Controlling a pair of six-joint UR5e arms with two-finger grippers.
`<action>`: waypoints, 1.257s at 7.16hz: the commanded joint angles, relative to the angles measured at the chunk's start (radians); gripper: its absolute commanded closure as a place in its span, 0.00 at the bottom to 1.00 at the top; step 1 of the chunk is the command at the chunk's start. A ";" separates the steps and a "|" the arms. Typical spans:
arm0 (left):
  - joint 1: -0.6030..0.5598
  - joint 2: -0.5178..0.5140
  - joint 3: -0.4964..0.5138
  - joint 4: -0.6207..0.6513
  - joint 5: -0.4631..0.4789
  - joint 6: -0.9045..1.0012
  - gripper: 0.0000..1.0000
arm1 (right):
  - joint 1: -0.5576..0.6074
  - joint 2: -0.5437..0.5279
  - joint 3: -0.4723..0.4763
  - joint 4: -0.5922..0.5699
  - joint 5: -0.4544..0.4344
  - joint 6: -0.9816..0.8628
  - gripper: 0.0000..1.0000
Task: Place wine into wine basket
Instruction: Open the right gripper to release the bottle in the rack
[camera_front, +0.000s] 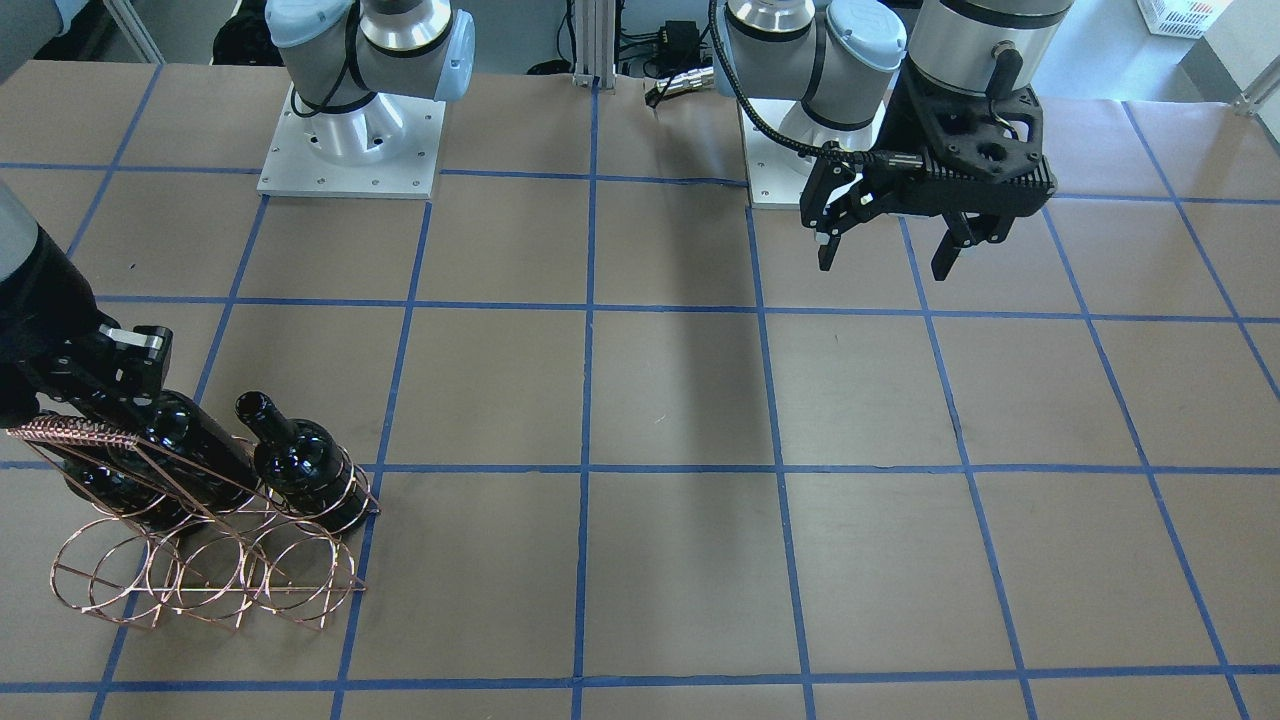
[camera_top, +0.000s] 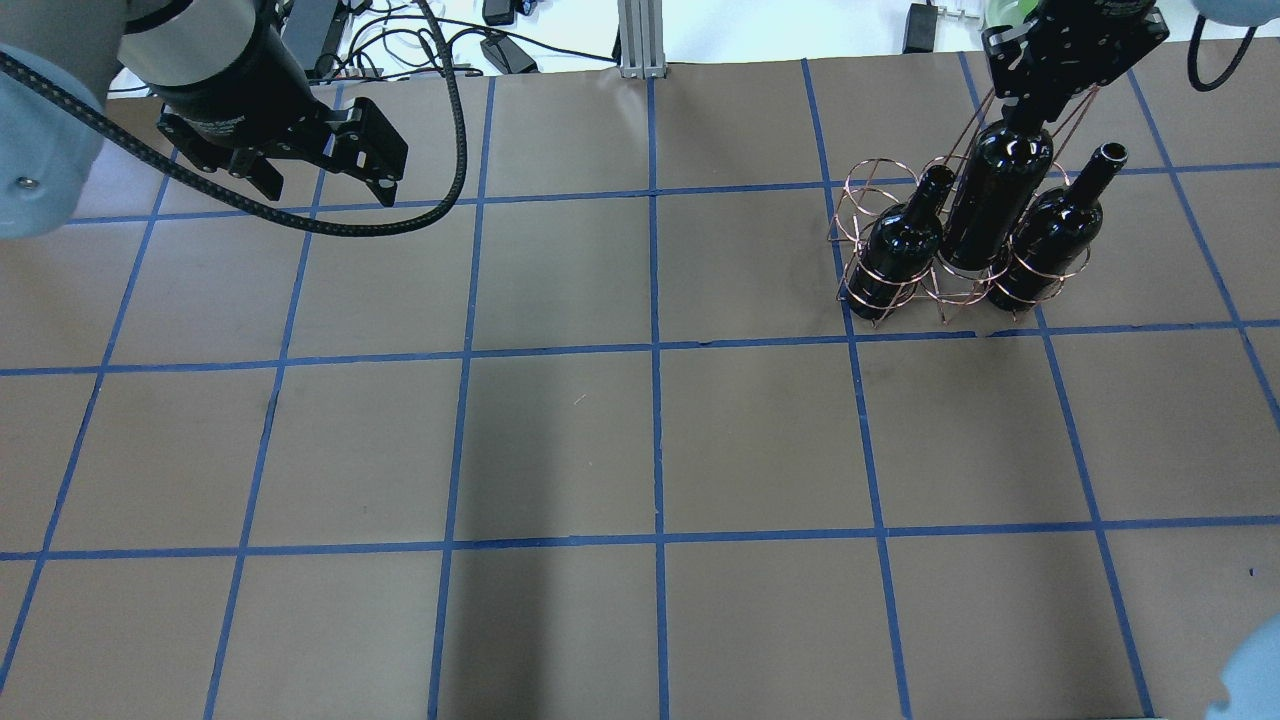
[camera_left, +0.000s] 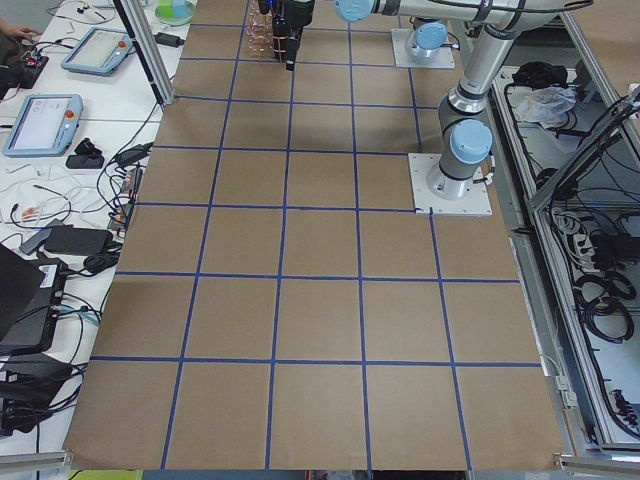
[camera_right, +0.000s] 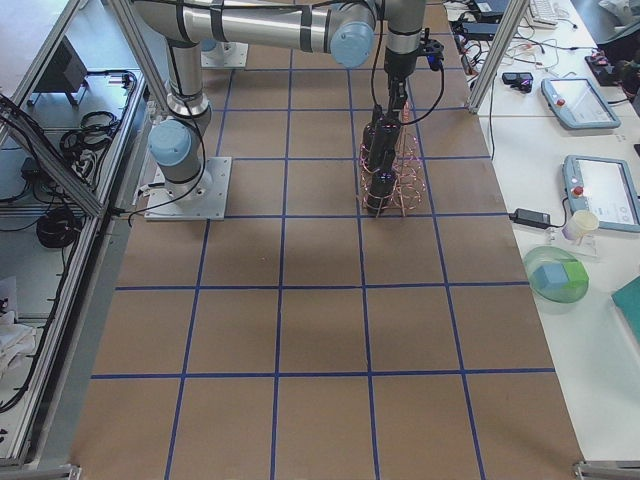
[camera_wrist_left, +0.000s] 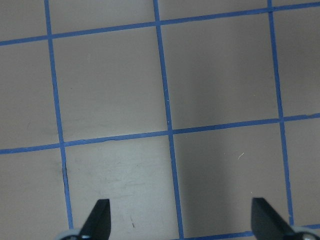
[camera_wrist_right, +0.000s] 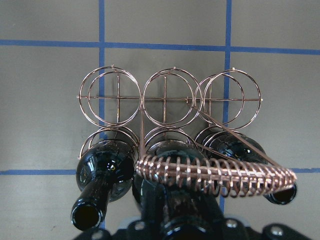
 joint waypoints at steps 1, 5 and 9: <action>0.002 0.000 0.000 0.002 -0.001 0.004 0.00 | 0.000 0.006 0.044 -0.053 0.001 -0.026 1.00; 0.011 0.003 0.000 0.002 -0.009 0.016 0.00 | -0.001 0.039 0.135 -0.159 0.005 -0.049 1.00; 0.045 0.000 -0.005 -0.015 -0.002 0.015 0.00 | -0.001 0.022 0.135 -0.155 0.002 -0.047 0.03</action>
